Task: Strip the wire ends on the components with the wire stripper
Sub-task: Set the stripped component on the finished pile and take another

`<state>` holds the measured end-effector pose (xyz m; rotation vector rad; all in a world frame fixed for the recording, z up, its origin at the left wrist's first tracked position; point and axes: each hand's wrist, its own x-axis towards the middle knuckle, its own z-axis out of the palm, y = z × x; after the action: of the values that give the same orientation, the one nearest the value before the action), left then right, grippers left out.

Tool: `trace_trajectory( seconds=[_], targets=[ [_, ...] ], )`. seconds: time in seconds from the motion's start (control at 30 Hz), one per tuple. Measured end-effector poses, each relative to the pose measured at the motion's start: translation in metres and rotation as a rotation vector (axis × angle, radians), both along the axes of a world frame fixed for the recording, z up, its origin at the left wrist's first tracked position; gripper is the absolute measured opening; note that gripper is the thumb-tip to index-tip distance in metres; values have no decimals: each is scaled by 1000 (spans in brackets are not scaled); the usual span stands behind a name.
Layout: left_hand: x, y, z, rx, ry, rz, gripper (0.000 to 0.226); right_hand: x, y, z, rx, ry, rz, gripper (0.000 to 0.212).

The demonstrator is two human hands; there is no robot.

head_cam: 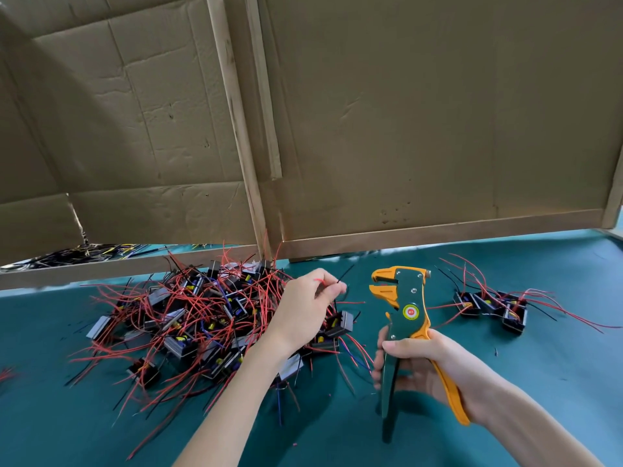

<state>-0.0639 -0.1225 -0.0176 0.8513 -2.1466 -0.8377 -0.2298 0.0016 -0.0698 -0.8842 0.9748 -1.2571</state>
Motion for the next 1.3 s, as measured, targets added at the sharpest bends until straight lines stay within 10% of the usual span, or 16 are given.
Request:
trace_trajectory(
  seconds=[0.73, 1.3],
  targets=[
    [8, 8, 19, 351, 244, -324, 22, 8, 5, 9, -107, 57, 87, 33],
    [20, 14, 38, 258, -7, -406, 17, 14, 20, 23, -132, 208, 89, 29]
  ],
)
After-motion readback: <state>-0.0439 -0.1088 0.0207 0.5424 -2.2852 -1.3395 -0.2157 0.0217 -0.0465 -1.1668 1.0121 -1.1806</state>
